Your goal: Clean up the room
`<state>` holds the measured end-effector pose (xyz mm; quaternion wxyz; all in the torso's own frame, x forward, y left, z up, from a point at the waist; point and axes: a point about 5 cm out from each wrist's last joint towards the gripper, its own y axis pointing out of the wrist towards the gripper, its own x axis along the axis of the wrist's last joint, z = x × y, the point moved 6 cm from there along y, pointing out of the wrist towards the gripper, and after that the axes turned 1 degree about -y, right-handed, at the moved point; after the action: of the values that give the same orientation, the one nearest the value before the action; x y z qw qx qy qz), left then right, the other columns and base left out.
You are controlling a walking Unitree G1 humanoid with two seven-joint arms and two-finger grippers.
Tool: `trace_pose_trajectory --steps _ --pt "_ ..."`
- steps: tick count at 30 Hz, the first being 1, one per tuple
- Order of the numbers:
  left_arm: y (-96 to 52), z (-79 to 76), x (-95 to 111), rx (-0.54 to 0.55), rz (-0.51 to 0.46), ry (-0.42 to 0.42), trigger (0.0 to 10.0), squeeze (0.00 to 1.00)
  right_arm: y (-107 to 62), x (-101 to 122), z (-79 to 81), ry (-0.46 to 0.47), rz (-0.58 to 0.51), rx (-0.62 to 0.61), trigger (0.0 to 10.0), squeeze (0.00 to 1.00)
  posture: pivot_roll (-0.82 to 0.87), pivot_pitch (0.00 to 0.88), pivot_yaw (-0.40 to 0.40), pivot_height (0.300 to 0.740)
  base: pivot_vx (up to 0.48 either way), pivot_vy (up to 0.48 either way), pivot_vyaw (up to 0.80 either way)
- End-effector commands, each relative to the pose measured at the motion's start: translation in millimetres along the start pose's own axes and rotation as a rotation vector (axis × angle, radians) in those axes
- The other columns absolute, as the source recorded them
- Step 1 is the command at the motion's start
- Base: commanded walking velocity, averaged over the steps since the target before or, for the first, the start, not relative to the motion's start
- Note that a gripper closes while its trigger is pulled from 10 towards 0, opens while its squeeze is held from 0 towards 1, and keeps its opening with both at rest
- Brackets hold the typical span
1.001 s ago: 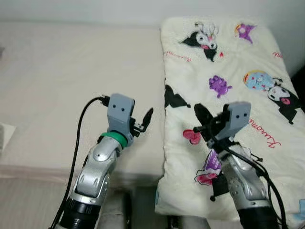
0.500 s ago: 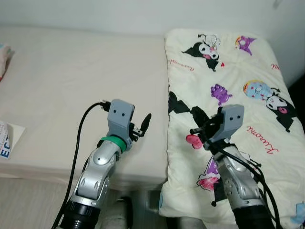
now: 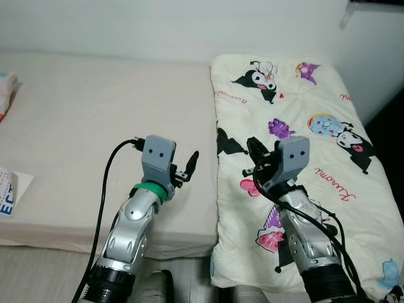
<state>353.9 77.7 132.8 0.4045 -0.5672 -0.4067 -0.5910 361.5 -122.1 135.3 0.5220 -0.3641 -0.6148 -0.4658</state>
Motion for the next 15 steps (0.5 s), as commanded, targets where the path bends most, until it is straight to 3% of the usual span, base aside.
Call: trace_pose_trajectory --steps 1,15 --pt "-0.6 0.5 -7.3 -0.002 0.024 0.005 10.0 0.0 -2.3 -4.8 -1.0 -0.002 0.008 -0.011 10.0 0.0 -0.04 0.02 0.043 0.74 0.0 0.0 0.0" --pt "0.1 3.8 -6.3 -0.004 0.015 0.015 10.0 0.0 0.3 -8.7 4.2 0.009 0.004 -0.018 10.0 0.0 -0.03 0.024 0.054 0.74 -0.291 0.0 0.0"
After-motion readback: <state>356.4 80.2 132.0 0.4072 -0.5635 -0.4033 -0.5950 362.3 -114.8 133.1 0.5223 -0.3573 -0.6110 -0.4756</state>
